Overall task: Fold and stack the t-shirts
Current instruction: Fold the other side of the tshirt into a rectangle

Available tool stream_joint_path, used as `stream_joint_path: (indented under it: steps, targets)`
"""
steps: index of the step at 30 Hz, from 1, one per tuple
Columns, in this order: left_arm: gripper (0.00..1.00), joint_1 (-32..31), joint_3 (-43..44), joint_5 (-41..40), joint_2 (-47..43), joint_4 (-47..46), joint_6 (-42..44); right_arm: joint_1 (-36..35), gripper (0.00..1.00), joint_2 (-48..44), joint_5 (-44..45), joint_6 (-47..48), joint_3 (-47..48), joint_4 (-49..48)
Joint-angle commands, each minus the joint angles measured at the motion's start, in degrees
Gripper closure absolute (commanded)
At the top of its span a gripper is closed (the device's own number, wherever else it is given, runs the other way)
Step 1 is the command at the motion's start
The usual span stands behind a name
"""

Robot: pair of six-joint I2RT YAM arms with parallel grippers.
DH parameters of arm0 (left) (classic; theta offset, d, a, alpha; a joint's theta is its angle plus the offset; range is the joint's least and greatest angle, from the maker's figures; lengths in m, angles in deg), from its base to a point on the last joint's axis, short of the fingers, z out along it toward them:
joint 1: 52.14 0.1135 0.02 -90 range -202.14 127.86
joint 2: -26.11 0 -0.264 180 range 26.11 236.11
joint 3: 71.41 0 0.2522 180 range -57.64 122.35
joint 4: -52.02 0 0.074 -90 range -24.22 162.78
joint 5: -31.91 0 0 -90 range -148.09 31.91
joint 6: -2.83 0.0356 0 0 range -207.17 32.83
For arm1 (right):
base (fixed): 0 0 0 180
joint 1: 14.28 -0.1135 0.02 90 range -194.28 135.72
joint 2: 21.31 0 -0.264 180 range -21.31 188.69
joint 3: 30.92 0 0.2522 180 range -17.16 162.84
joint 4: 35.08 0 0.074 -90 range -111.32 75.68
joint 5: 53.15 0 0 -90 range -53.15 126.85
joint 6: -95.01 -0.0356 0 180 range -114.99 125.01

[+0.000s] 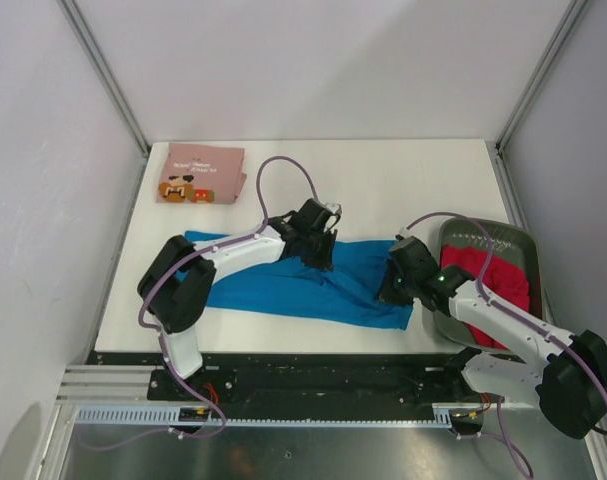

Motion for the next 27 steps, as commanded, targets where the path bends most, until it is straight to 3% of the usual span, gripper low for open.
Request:
stream_joint_path:
  steps: [1, 9, 17, 27]
  targets:
    - [1.00, -0.49, -1.09, 1.65, -3.42, -2.29, -0.92, 0.12, 1.00, -1.19, 3.64, 0.50, 2.81, 3.19]
    - [1.00, -1.45, -5.84, 2.92, -3.17, -4.97, -2.31, 0.13, 1.00, 0.47, 5.64, 1.27, 1.30, 3.51]
    - [0.93, -2.06, -7.07, 3.31, -2.60, -6.50, -2.69, 0.06, 1.00, 2.77, 6.13, 1.71, -0.33, 1.34]
    - [0.73, -2.20, -9.53, 4.46, -5.22, -7.67, -0.89, -0.94, 0.74, 0.18, 6.07, 2.78, -2.46, 2.06]
